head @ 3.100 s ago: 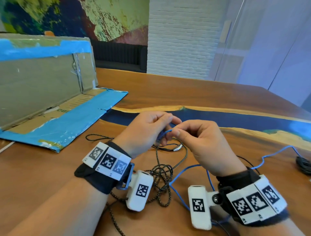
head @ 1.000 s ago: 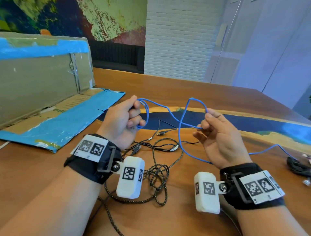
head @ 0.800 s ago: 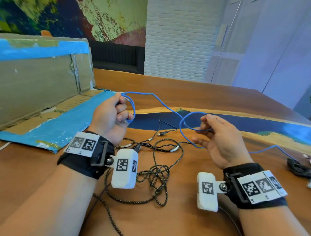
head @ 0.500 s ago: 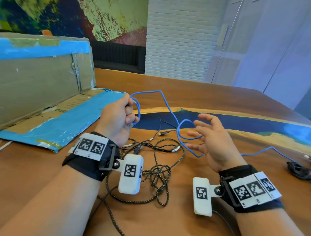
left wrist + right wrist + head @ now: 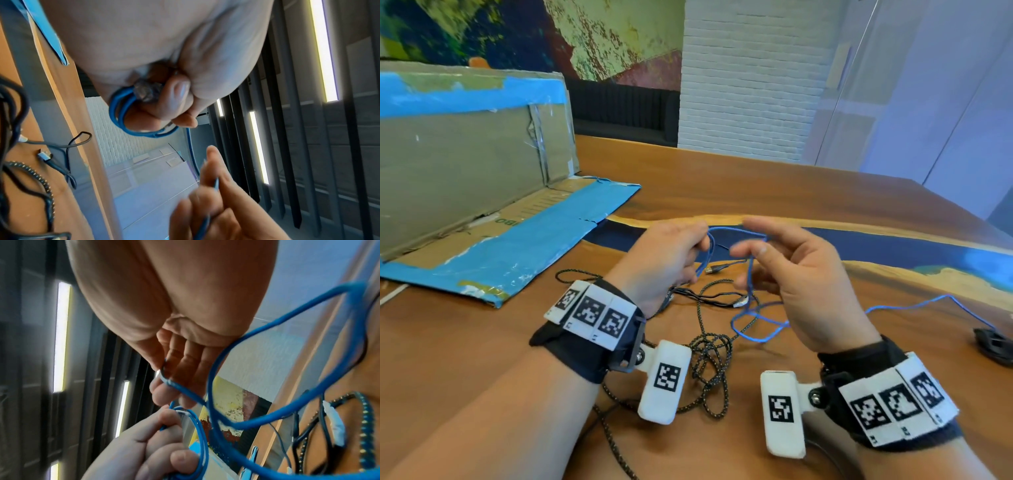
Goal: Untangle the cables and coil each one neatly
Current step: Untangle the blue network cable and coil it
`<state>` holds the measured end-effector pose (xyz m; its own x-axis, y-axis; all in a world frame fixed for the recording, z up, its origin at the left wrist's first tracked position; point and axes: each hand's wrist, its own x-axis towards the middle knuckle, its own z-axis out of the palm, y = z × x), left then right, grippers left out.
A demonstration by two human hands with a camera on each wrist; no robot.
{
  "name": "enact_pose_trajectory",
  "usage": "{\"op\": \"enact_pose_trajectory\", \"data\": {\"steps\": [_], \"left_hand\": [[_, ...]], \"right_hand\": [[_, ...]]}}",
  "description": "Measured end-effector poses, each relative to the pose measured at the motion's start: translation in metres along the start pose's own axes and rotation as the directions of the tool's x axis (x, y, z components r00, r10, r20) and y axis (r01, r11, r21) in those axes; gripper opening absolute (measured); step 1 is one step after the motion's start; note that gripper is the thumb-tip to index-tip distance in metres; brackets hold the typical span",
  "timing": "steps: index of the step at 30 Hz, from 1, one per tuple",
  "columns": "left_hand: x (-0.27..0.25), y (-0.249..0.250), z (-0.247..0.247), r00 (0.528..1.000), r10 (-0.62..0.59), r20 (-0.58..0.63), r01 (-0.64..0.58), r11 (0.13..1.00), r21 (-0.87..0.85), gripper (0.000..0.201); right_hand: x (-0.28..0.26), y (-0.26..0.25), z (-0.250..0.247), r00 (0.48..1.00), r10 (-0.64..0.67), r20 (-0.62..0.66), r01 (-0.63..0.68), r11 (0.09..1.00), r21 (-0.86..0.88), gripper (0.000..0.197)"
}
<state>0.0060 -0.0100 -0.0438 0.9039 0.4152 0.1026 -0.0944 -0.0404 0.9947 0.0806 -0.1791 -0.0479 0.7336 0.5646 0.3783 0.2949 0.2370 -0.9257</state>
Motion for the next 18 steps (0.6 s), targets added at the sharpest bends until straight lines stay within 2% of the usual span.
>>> {"op": "enact_pose_trajectory", "data": {"steps": [3, 6, 8, 10, 13, 15, 16, 18], "left_hand": [[-0.002, 0.002, -0.005, 0.997, -0.028, 0.067, 0.035, 0.995, -0.096, 0.036], [-0.007, 0.011, -0.010, 0.977, -0.052, 0.209, 0.132, 0.913, -0.386, 0.041], [-0.009, 0.015, -0.012, 0.961, -0.003, 0.278, 0.169, 0.798, -0.578, 0.040], [-0.009, 0.016, -0.012, 0.954, 0.081, 0.288, 0.160, 0.676, -0.719, 0.040], [-0.006, 0.014, -0.006, 0.980, 0.136, 0.148, 0.050, 0.547, -0.836, 0.040], [-0.002, 0.013, -0.002, 0.989, 0.145, 0.016, -0.068, 0.561, -0.825, 0.039], [-0.001, 0.011, -0.002, 0.987, 0.156, -0.032, -0.122, 0.607, -0.786, 0.038], [0.002, 0.008, -0.003, 0.983, 0.165, -0.084, -0.181, 0.759, -0.626, 0.036]], "right_hand": [[0.003, 0.005, -0.007, 0.997, 0.036, -0.067, -0.035, 0.999, 0.024, 0.036], [0.009, 0.009, -0.016, 0.985, 0.014, -0.174, -0.038, 0.990, -0.138, 0.032], [0.009, 0.010, -0.017, 0.991, 0.002, -0.137, -0.038, 0.965, -0.260, 0.027], [0.007, 0.011, -0.012, 0.997, 0.052, -0.060, -0.069, 0.946, -0.318, 0.025], [0.004, 0.011, -0.003, 0.970, 0.203, 0.131, -0.134, 0.904, -0.406, 0.027], [0.000, 0.008, -0.001, 0.913, 0.308, 0.267, -0.156, 0.870, -0.468, 0.028], [-0.003, 0.007, 0.001, 0.880, 0.343, 0.329, -0.156, 0.862, -0.483, 0.028], [-0.007, 0.007, 0.004, 0.831, 0.363, 0.422, -0.141, 0.871, -0.471, 0.028]]}}
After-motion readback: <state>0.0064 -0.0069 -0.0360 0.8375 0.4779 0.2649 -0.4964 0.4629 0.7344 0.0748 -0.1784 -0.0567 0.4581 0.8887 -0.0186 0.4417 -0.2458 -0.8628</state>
